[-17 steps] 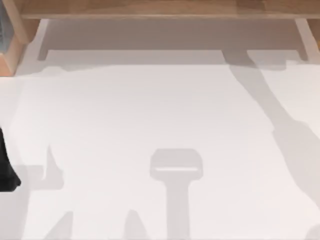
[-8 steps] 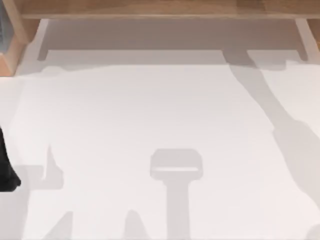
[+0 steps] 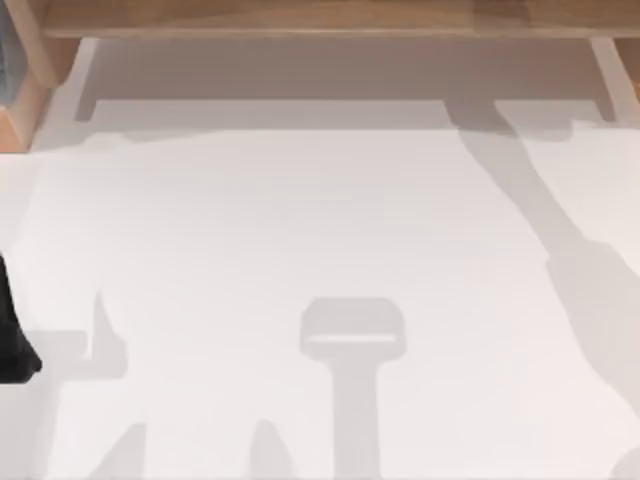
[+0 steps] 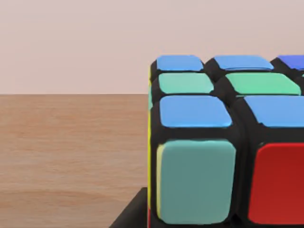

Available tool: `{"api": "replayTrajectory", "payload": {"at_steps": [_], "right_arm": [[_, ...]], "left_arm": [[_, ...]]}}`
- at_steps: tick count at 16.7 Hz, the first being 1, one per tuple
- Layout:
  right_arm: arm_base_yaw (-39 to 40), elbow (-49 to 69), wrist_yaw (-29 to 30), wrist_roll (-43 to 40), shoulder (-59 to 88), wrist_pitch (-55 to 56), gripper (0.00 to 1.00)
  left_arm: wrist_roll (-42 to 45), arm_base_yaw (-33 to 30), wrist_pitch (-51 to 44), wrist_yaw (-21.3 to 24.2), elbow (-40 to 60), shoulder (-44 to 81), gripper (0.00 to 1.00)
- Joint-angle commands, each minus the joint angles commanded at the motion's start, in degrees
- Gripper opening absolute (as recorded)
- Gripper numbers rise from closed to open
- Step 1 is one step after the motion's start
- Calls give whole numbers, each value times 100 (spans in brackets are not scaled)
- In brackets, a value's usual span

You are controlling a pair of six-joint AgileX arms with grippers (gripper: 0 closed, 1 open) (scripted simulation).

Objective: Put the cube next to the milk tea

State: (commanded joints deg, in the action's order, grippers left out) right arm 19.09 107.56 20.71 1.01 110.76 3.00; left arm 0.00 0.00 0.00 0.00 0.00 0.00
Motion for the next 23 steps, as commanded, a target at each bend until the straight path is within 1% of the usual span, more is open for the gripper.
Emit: {"api": "replayTrajectory", "payload": {"at_steps": [7,10,13,16,19,23], "right_arm": [[0,131,-3,7,-5,-118,0],[34,102,-67,153,-361,-478,0],[117,-149,-207,460,-1082,-1327,0],[215,-675,-414,848,-1874,-2450,0],[310,-1494,-693,1257,-2531,-3619,0],[424,-2942,-1154,1754,-3100,-4967,0]], "left_arm": [[0,0,0,0,0,0,100],[0,0,0,0,0,0,100],[0,0,0,0,0,0,100],[0,0,0,0,0,0,100],[0,0,0,0,0,0,100],[0,0,0,0,0,0,100]]}}
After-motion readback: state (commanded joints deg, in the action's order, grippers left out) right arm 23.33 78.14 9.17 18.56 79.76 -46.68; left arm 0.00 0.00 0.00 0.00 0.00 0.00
